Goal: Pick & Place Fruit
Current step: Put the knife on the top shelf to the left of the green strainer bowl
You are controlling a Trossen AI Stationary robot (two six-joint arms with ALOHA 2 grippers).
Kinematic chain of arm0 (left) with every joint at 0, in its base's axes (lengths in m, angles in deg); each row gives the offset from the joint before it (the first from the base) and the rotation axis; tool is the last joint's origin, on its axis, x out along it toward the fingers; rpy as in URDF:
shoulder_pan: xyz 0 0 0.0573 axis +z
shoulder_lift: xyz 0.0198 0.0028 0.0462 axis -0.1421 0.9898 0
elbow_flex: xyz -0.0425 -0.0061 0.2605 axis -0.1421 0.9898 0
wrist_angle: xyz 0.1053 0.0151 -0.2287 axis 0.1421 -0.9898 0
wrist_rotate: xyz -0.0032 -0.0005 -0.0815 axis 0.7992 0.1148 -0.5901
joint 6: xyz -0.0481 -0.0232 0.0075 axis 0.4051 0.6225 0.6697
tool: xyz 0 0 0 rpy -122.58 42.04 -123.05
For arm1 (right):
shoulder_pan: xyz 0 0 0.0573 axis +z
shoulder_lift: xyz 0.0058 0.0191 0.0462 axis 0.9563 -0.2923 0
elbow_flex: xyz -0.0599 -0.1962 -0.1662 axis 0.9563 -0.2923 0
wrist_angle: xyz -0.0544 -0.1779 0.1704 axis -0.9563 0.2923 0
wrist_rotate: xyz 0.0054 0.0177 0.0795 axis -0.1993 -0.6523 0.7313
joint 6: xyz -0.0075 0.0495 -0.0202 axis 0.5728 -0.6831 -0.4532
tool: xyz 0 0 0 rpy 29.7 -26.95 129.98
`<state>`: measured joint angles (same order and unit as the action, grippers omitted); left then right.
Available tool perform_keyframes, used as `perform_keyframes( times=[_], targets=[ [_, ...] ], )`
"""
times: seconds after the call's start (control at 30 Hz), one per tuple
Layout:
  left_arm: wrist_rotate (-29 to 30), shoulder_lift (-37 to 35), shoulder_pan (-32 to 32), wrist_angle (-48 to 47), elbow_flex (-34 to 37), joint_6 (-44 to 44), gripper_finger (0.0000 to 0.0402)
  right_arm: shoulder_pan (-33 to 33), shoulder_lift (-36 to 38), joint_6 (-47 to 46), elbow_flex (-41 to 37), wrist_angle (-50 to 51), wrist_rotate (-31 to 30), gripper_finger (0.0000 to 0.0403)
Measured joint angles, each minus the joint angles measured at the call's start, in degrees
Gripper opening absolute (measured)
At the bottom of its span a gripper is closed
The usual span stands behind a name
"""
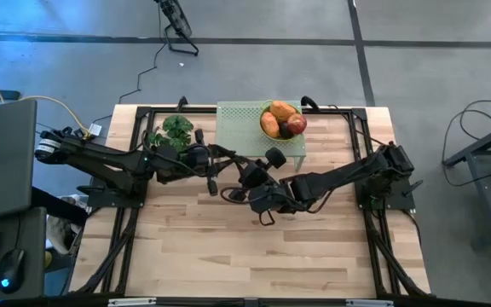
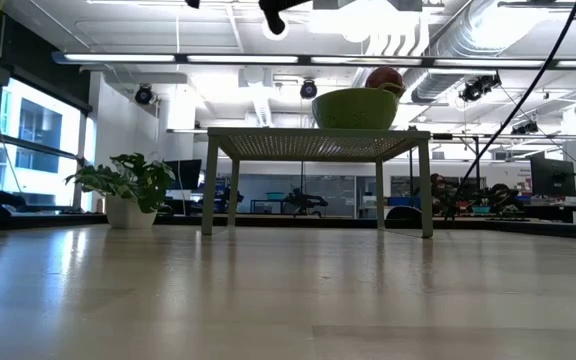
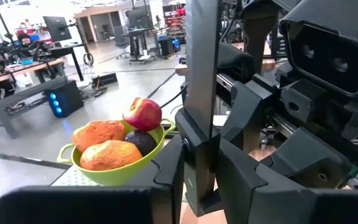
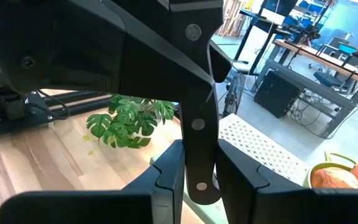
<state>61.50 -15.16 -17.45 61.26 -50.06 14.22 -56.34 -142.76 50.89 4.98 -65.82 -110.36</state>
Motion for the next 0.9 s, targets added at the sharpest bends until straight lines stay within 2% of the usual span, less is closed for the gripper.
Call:
perform_keyframes(
  times=[0.4,0.73,0.9],
  targets=[
    [0.42,-0.02,-0.13,-1.26,-0.02,0.05,0.0067,-0.04,0.0,0.06,0.0,0.24,2.49,0.0075],
    [0.51,0.02,-0.06,-2.58,0.07,0.01,0.0066,0.09,0.02,0.39,0.0,1.04,2.34,0.0177],
    [0.46,-0.38,0.55,-3.02,0.07,0.03,0.0066,0.07,0.02,2.36,0.0,1.55,2.08,0.0204]
  ],
)
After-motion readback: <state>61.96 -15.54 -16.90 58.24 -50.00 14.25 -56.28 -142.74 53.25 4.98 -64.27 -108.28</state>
